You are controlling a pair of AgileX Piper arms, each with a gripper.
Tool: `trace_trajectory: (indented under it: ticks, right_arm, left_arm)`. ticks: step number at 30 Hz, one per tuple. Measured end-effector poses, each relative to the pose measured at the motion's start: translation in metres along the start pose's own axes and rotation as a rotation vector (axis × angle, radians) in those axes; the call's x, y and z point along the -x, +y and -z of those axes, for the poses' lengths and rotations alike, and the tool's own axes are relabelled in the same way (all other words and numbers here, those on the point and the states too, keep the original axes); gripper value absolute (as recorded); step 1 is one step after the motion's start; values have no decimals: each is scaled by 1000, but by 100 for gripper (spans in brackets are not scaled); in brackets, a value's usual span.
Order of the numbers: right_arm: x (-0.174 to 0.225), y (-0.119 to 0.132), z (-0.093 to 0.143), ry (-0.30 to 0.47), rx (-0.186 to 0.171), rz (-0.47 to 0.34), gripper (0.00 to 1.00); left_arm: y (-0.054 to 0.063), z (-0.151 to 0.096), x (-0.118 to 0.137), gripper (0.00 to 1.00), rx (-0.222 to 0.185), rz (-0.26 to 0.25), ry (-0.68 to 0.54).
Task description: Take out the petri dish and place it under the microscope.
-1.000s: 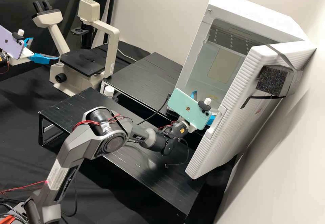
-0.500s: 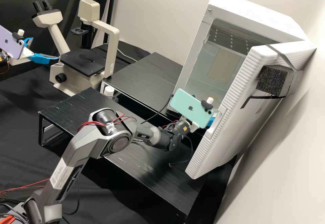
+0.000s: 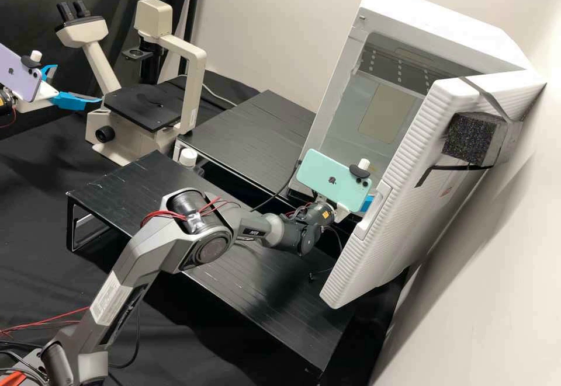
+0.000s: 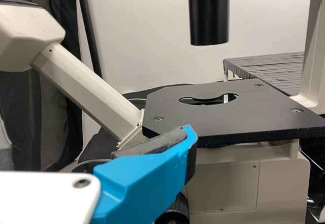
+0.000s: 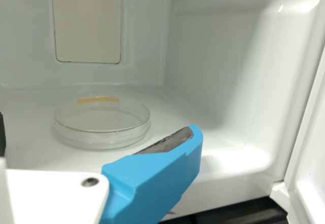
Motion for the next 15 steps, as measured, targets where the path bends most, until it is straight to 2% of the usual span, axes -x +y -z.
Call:
trace_trajectory:
  ticks: [4,12,15]
  right_arm:
    - [-5,-2,0,-5,13,14,100]
    - [-14,-9,-3,3,-35,34,100]
    - [-17,-10,-4,3,-39,45,100]
  left_arm:
    - [0,0,0,100,0,0,0]
    - [0,0,0,100,0,0,0]
    - [0,0,0,100,0,0,0]
